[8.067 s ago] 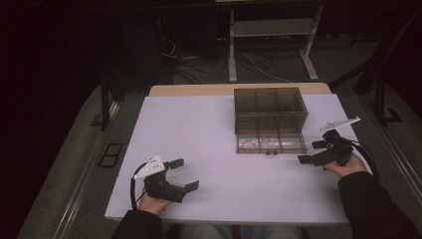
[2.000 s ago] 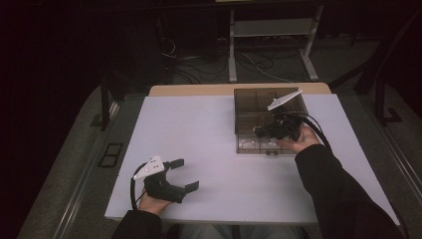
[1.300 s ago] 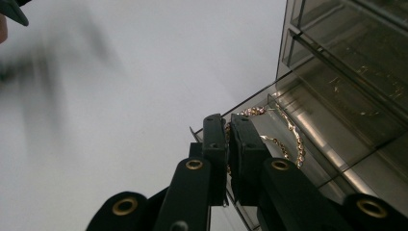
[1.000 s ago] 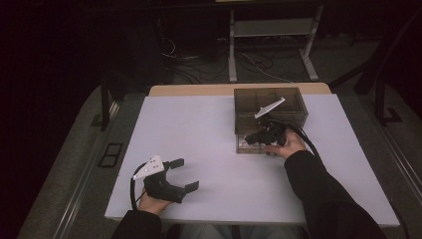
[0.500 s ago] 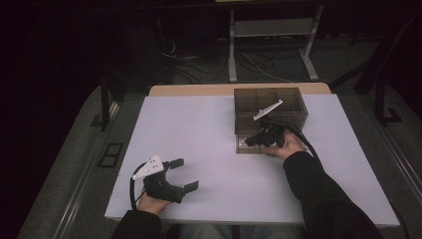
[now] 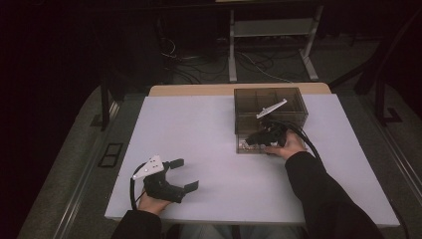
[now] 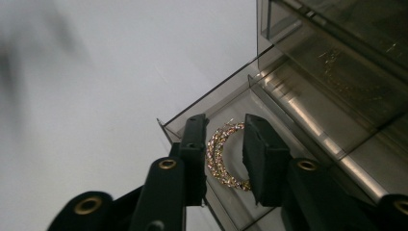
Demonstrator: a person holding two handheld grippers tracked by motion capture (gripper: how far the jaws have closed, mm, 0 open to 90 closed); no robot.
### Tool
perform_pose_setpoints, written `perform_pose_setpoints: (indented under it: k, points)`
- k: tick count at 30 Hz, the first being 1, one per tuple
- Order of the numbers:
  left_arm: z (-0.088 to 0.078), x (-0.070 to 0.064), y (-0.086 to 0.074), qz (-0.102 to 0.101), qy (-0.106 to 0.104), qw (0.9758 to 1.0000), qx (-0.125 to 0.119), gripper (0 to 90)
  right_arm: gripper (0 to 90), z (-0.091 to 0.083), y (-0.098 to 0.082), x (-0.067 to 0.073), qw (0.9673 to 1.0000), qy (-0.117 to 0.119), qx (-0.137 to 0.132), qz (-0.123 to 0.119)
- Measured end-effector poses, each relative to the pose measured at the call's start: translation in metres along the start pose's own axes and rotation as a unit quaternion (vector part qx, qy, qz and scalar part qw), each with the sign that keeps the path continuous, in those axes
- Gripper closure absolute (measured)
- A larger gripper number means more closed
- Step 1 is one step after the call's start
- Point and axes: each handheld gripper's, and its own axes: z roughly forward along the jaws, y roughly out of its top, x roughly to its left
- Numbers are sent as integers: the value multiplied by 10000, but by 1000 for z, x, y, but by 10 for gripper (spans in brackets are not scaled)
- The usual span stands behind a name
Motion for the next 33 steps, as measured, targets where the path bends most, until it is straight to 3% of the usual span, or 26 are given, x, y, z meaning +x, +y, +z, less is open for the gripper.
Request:
perform_pose_setpoints:
  k: [9, 21, 24, 33]
  points:
    - [0, 0, -1, -14, 6, 10000, -2, 0, 484, -20, -1, 7, 9997, -193, -131, 15]
    - [0, 0, -1, -12, 20, 10000, -2, 0, 109, -45, -9, 22, 9990, -388, -215, 71]
    - [-1, 0, -1, -12, 29, 10000, -13, 0, 109, -49, -13, 26, 9990, -416, -114, 67]
    - [0, 0, -1, -9, 29, 10000, -1, 0, 109, -61, -30, 32, 9992, -355, -155, 22]
